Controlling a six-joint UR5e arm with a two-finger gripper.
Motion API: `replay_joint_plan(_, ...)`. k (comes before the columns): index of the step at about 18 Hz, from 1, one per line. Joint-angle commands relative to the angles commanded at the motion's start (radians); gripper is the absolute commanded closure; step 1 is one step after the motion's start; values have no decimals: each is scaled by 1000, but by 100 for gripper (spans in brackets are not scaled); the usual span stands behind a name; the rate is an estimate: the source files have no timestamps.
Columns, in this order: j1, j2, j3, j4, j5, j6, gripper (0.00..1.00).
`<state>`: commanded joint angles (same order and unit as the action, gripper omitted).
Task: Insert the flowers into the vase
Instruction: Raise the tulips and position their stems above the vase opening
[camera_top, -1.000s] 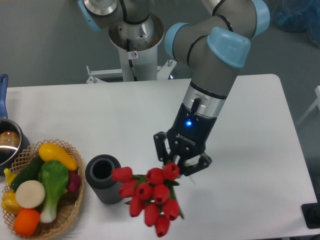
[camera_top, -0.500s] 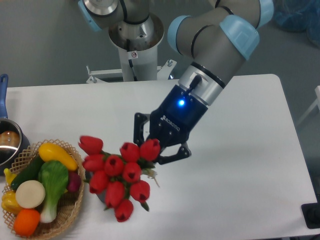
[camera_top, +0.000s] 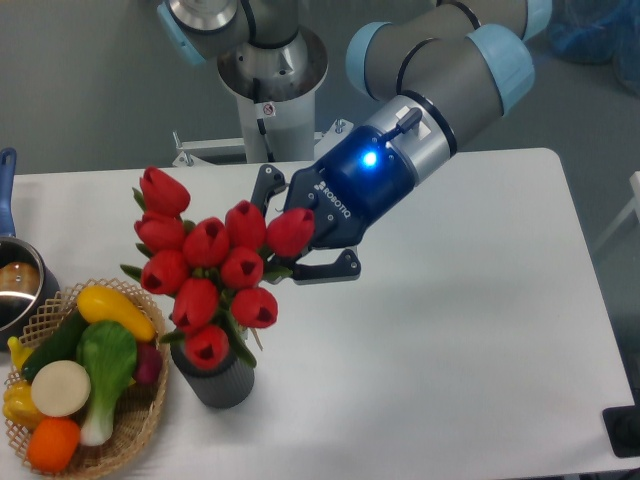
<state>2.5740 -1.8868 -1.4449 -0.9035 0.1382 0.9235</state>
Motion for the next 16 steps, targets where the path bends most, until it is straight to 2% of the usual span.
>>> replay_joint_plan(9,-5,17,-18,18,-3,0,86)
replay_joint_plan(16,-9,52,-98,25,4,12,87)
